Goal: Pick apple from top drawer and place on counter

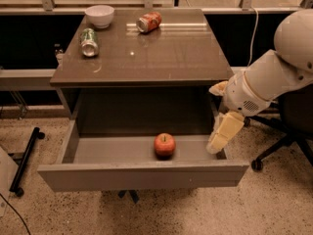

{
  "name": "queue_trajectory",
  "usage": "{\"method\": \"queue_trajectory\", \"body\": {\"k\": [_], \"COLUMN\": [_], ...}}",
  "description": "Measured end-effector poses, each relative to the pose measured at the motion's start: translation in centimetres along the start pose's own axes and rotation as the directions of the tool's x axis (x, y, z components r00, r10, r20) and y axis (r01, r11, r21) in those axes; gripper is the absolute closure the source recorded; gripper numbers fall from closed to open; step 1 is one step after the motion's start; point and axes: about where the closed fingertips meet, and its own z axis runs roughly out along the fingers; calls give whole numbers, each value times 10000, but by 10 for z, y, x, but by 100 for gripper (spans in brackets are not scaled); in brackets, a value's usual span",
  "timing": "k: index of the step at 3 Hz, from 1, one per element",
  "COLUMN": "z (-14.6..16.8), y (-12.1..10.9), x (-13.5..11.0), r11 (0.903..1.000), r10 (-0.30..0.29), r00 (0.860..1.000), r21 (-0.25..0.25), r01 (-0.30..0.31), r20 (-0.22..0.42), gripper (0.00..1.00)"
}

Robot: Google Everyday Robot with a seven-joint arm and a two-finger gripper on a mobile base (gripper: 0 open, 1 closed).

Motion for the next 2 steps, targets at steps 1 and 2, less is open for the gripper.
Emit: {"method": "queue_trajectory", "body": {"k": [1, 2], "z": [39, 74], "y": [-5, -16], "x": [6, 13], "r11": [9994, 9970], "r10": [237, 679], "r00": [9985, 9932], "r21": [-265, -438], "r01": [-225, -640], "r20": [493, 944], "gripper": [0, 0]}}
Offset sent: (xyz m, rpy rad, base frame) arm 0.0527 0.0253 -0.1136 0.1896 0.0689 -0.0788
